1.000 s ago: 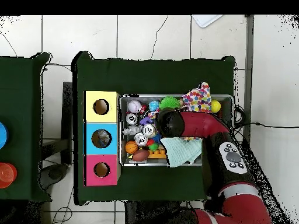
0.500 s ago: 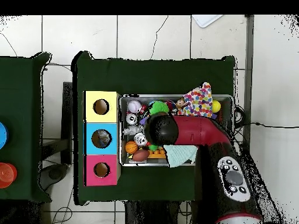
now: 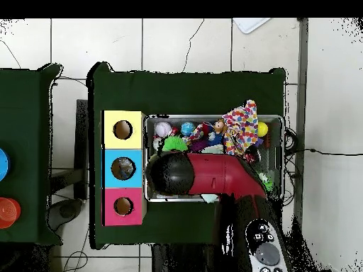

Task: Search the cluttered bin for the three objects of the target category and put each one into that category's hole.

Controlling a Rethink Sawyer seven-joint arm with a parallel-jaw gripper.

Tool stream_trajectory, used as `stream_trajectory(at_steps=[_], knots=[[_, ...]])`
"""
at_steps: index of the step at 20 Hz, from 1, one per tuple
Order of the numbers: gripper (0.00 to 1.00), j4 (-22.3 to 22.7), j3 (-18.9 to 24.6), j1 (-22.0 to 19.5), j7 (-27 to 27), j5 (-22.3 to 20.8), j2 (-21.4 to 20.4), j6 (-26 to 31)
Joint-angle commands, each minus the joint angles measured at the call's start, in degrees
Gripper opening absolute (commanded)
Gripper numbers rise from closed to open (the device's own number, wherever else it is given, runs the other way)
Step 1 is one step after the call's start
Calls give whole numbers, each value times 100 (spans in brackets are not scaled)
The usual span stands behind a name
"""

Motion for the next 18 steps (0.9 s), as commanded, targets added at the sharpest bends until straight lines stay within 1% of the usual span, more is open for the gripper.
stream_trajectory(at_steps=[1, 4, 5, 8, 11, 14, 18], knots=[[0, 623, 202, -114, 855, 290, 142, -184], [0, 545, 277, -183, 655, 207, 314, -335], [100, 519, 302, -206, 589, 180, 371, -386], [100, 390, 247, -204, 575, 30, 518, -558], [100, 365, 269, -250, 518, 21, 539, -597], [100, 284, 257, -259, 467, 29, 465, -498], [100, 292, 298, -317, 476, 114, 425, -505]])
